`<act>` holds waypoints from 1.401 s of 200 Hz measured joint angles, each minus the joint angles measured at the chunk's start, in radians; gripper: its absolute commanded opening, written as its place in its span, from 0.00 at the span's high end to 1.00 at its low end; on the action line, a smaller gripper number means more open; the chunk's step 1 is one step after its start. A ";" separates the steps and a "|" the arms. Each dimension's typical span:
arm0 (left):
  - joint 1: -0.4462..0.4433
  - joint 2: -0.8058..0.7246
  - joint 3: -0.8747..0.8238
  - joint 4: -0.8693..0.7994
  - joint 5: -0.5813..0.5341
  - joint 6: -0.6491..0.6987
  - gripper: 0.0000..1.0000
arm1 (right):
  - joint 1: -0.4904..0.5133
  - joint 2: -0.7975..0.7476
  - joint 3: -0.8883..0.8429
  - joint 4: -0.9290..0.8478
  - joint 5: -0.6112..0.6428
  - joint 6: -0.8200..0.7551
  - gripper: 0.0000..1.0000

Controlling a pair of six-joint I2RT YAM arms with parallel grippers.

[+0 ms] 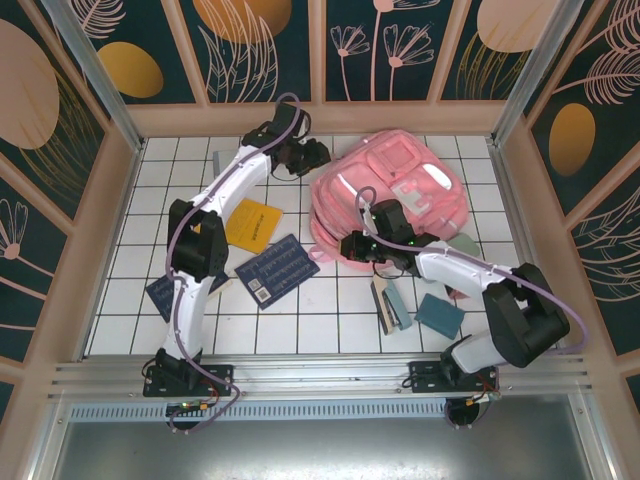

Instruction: Pack books, pencil case, and school supplies into a backpack

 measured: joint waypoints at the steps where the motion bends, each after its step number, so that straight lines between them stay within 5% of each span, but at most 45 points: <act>1: 0.000 -0.003 -0.003 -0.001 -0.002 -0.001 0.64 | 0.000 0.001 0.000 0.000 0.000 0.000 1.00; 87: 0.023 -0.412 -0.767 0.213 0.071 -0.241 0.63 | -0.005 0.072 0.022 0.036 0.000 0.006 1.00; 159: -0.090 -0.378 -0.781 0.318 0.130 -0.355 0.66 | -0.005 0.079 0.025 0.043 0.000 0.007 1.00; 280: -0.095 -0.356 -0.806 0.346 0.137 -0.403 0.66 | -0.005 0.079 0.031 0.042 0.001 0.010 1.00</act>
